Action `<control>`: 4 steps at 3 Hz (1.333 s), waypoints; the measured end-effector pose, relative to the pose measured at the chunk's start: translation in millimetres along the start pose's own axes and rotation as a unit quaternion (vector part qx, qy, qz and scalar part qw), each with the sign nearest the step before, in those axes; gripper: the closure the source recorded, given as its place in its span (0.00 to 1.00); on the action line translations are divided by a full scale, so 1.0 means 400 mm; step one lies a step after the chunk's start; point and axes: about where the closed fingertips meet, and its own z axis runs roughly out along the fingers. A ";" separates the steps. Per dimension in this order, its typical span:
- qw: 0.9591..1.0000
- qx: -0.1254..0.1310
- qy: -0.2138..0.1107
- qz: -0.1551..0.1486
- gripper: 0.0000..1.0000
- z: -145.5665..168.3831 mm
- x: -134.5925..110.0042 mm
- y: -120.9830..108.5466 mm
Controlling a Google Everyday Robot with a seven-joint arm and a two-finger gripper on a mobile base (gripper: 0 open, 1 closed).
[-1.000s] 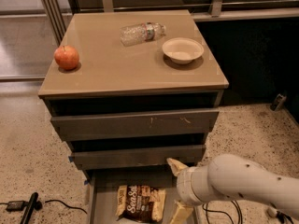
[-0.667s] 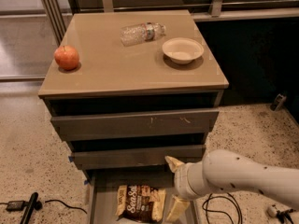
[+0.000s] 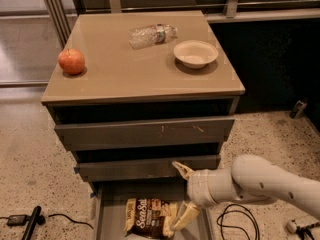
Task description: Pick brown chip bag from bottom drawer and place on counter
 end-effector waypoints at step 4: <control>0.999 0.016 0.029 -0.002 0.00 -0.005 0.043 0.057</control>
Offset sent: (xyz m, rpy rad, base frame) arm -0.0053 -0.0264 0.0068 0.0340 -0.0349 -0.0381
